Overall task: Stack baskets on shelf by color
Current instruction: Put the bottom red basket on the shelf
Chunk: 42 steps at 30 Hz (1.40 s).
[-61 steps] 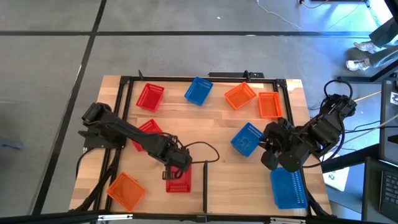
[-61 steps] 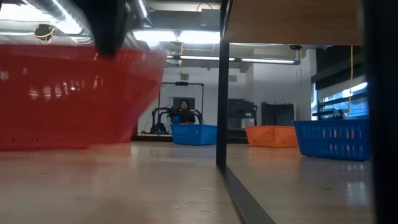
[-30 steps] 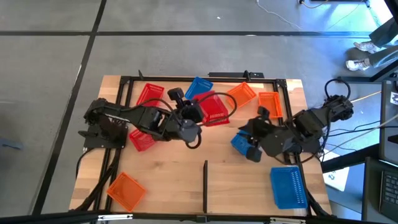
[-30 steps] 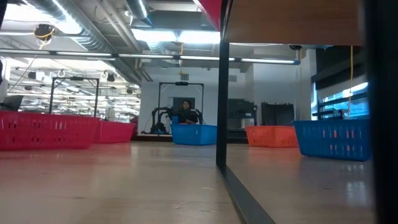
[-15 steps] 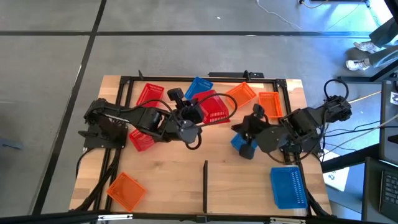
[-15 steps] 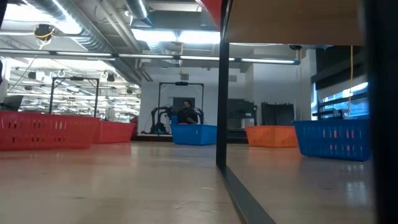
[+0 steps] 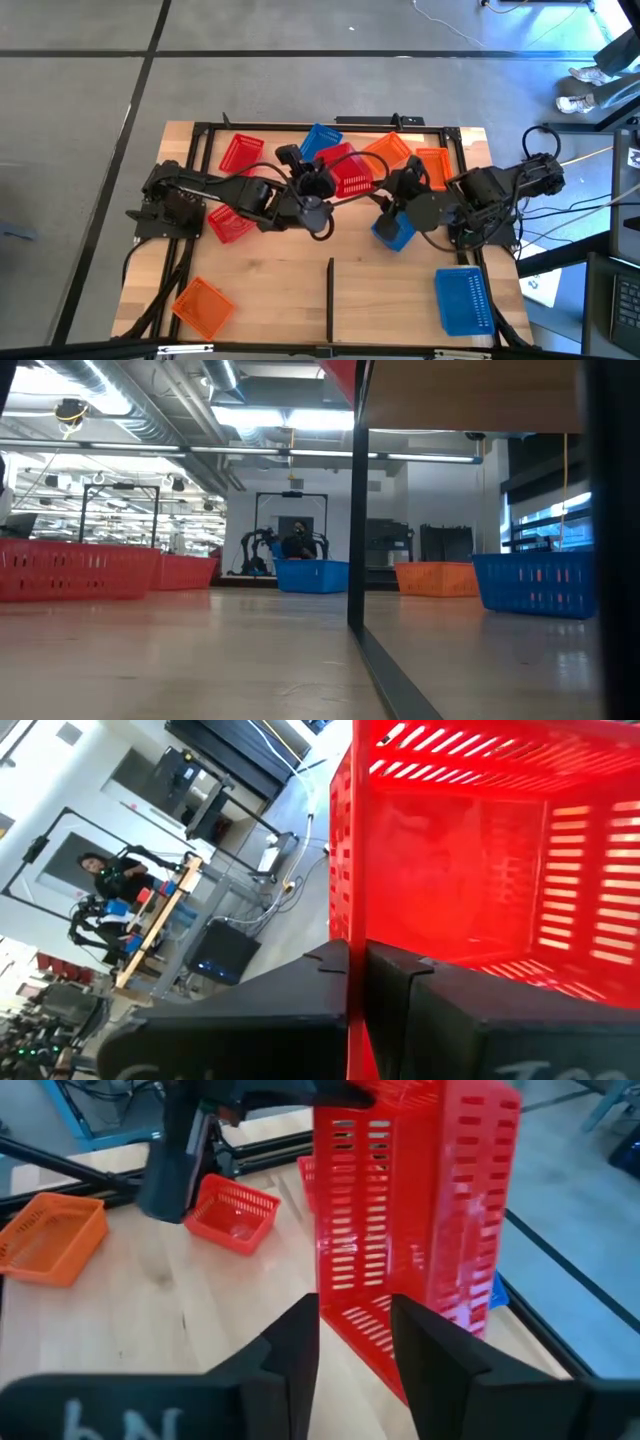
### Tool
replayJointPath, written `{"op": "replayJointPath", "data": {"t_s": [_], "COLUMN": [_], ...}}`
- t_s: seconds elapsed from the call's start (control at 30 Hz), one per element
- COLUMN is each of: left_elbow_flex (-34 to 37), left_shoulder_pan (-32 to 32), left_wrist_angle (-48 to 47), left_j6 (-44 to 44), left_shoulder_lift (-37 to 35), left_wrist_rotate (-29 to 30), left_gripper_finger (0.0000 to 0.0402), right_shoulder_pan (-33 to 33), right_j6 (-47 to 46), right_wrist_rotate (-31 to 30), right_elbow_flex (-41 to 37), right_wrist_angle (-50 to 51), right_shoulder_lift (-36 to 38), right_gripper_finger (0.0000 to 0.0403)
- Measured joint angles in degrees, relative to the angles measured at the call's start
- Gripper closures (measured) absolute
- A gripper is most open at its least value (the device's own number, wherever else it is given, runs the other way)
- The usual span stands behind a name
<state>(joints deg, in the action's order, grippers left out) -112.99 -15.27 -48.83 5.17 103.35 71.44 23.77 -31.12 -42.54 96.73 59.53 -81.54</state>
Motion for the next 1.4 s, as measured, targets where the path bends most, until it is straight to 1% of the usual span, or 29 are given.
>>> {"op": "replayJointPath", "data": {"t_s": [0.13,0.33,0.63,0.8,0.87,0.93,1.07,1.1,1.23,1.3,1.4], "left_elbow_flex": [0.0,0.0,0.0,0.0,0.0,0.0,0.0,0.0,0.0,0.0,0.0], "left_shoulder_pan": [0.0,-0.6,-2.4,-3.2,-3.4,-3.5,-3.5,-3.5,-2.7,-2.4,-1.9], "left_wrist_angle": [1.2,3.9,9.9,10.9,10.9,10.9,11.3,11.4,12.3,12.4,12.4], "left_j6": [0.6,3.0,8.2,9.0,9.0,9.0,8.8,8.8,8.6,8.9,8.9], "left_shoulder_lift": [0.0,0.0,0.0,0.0,-0.1,-0.1,-0.1,-0.2,-0.2,-0.2,-0.2], "left_wrist_rotate": [0.0,-0.1,-0.1,0.2,0.2,0.2,-0.7,-1.3,-2.0,-2.5,-4.4], "left_gripper_finger": [0.0401,0.0401,0.0401,0.0401,0.0401,0.0401,0.0401,0.0401,0.0388,0.0377,0.0359], "right_shoulder_pan": [0.0,0.0,-1.4,-2.8,-3.2,-3.6,-3.7,-3.7,-3.7,-3.8,-3.7], "right_j6": [-0.1,-0.1,-0.1,-0.1,-0.9,-1.7,-1.6,-1.4,-1.7,-1.7,-1.7], "right_wrist_rotate": [-0.3,-4.1,-4.4,-4.7,-5.5,-5.8,-5.9,-5.9,-6.0,-6.0,-5.6], "right_elbow_flex": [0.0,0.0,0.0,0.0,0.0,0.0,0.0,0.0,0.0,0.0,0.0], "right_wrist_angle": [0.0,0.0,0.7,0.8,0.8,0.7,0.9,1.0,1.0,1.0,0.9], "right_shoulder_lift": [0.0,0.0,-0.1,-0.8,-1.1,-1.3,-1.4,-1.4,-1.4,-1.4,-1.4], "right_gripper_finger": [0.028,0.0284,0.0284,0.0286,0.0296,0.0317,0.0384,0.0392,0.0388,0.0393,0.0396]}}
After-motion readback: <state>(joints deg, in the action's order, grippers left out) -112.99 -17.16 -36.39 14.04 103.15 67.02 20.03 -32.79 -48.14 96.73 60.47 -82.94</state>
